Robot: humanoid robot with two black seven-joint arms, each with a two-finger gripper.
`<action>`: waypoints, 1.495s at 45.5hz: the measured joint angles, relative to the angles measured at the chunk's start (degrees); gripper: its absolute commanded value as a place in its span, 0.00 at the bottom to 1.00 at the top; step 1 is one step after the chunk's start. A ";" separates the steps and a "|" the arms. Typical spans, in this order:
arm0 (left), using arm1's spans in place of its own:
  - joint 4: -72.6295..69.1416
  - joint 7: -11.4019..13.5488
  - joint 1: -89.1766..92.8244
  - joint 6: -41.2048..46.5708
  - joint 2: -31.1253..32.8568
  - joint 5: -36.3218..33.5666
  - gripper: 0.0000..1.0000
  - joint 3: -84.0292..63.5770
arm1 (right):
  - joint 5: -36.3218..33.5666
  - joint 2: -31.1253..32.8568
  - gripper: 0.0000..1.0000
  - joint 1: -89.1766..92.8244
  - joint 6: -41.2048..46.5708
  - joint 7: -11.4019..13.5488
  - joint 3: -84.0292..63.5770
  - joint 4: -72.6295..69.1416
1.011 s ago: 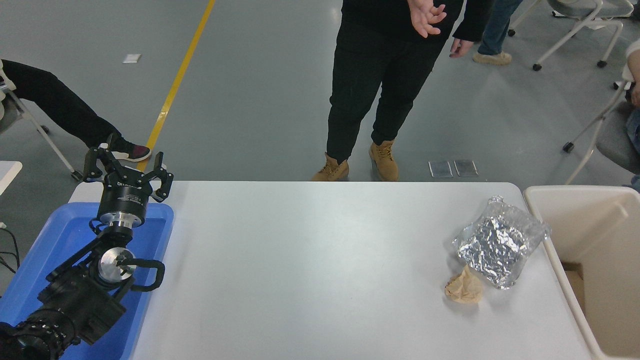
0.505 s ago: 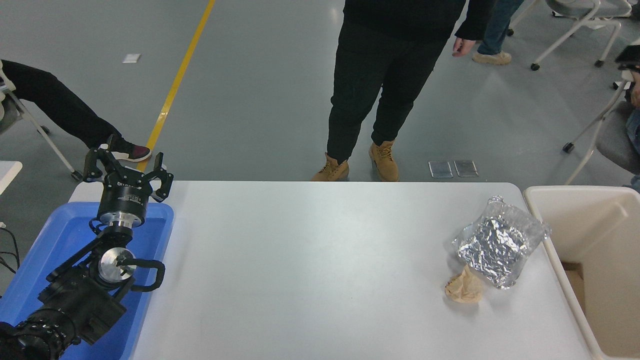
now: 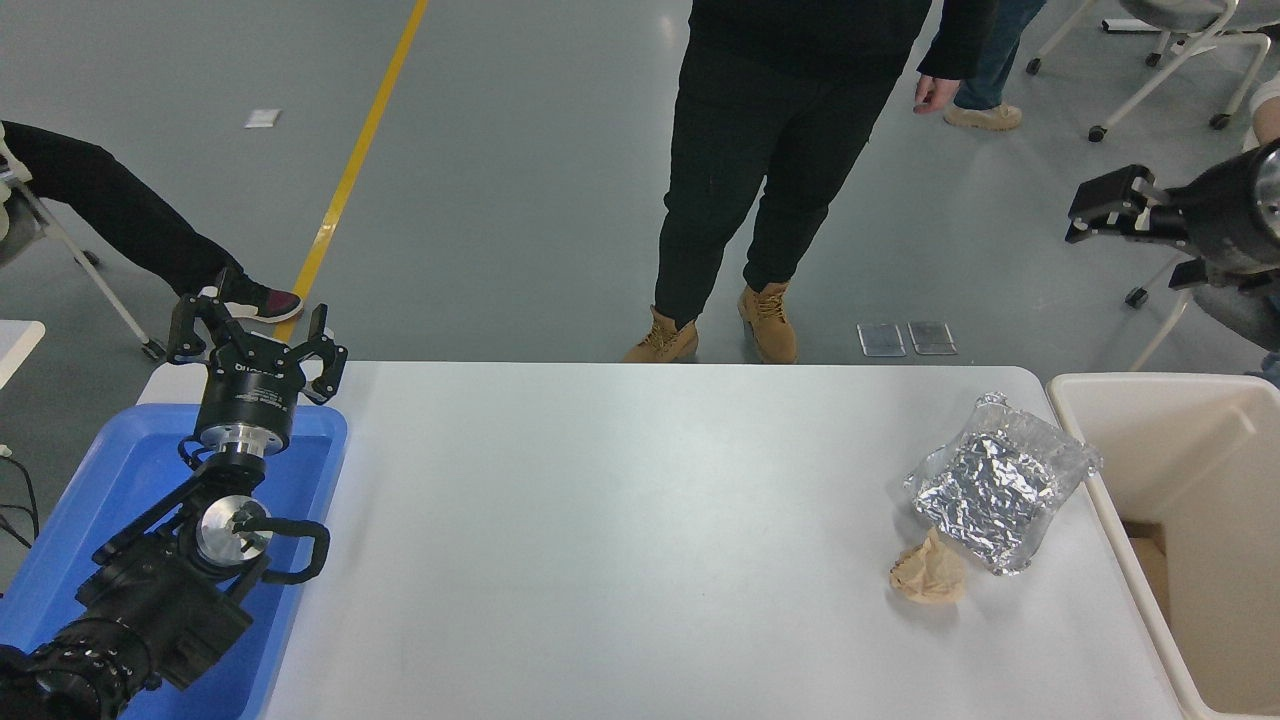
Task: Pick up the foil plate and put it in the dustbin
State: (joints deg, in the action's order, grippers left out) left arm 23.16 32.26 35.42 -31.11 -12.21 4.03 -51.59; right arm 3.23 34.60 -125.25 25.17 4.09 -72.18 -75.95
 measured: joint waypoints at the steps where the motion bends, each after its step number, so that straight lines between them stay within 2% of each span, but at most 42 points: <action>1: 0.00 0.00 0.00 0.00 0.00 0.00 0.99 0.00 | 0.08 -0.03 1.00 -0.37 0.64 0.00 0.04 -0.57; 16: 0.01 0.00 0.00 0.00 0.00 0.02 0.99 0.00 | 1.12 -2.28 1.00 -6.19 9.63 0.16 0.38 -8.35; 39: -0.01 0.00 -0.01 0.00 0.06 0.01 0.99 0.00 | 3.93 -6.55 1.00 -5.74 11.51 0.49 0.45 -9.55; 55: 0.00 0.00 -0.01 0.00 0.03 0.00 0.99 0.00 | 4.44 -3.62 1.00 7.92 10.60 0.56 1.47 0.00; 68: -0.01 0.00 -0.01 0.00 0.02 0.01 0.99 -0.02 | -2.63 -1.74 1.00 24.11 10.41 0.50 4.29 12.54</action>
State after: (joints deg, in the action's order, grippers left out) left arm 23.16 32.26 35.41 -31.11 -12.19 4.04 -51.61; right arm 0.60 32.86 -101.14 35.58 4.60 -67.90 -63.41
